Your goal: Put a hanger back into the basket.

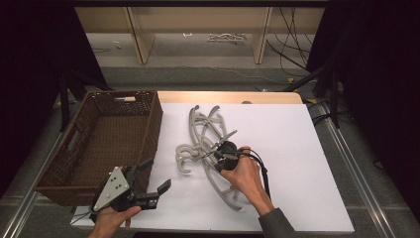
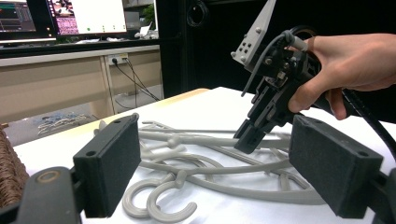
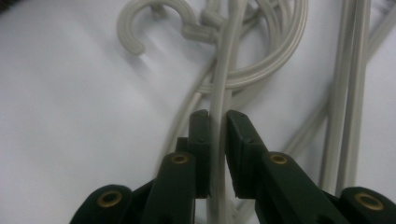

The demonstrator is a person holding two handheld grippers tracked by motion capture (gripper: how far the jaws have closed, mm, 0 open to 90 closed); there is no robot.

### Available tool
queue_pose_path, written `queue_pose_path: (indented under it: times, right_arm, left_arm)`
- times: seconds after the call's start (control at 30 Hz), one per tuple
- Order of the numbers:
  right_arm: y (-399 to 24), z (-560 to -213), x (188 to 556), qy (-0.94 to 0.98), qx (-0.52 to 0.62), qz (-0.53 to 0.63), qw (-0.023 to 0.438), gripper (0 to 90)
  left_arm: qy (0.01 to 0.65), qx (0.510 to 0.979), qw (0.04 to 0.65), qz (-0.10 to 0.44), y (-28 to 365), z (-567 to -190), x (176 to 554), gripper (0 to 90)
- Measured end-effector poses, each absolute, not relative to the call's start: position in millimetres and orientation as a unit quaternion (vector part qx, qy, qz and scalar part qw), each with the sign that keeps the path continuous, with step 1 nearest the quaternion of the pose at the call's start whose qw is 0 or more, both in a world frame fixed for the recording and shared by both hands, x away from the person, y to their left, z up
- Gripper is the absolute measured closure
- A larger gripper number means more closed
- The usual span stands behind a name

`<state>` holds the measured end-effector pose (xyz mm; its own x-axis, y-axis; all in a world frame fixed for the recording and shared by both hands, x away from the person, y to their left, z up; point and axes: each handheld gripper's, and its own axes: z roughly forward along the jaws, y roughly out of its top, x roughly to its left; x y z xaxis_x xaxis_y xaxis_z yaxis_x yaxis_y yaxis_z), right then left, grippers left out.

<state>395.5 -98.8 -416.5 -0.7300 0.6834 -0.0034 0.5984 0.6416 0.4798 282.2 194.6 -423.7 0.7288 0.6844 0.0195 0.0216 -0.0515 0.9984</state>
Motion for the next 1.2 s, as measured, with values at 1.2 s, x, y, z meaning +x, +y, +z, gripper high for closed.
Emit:
queue_pose_path:
  times: [1.2]
  right_arm:
    - [-178, -367, 358, 0.9, 0.271, 0.332, 0.077, 83.2]
  left_arm:
    - [0.249, 0.718, 0.586, 0.281, 184, -408, 288, 17.2]
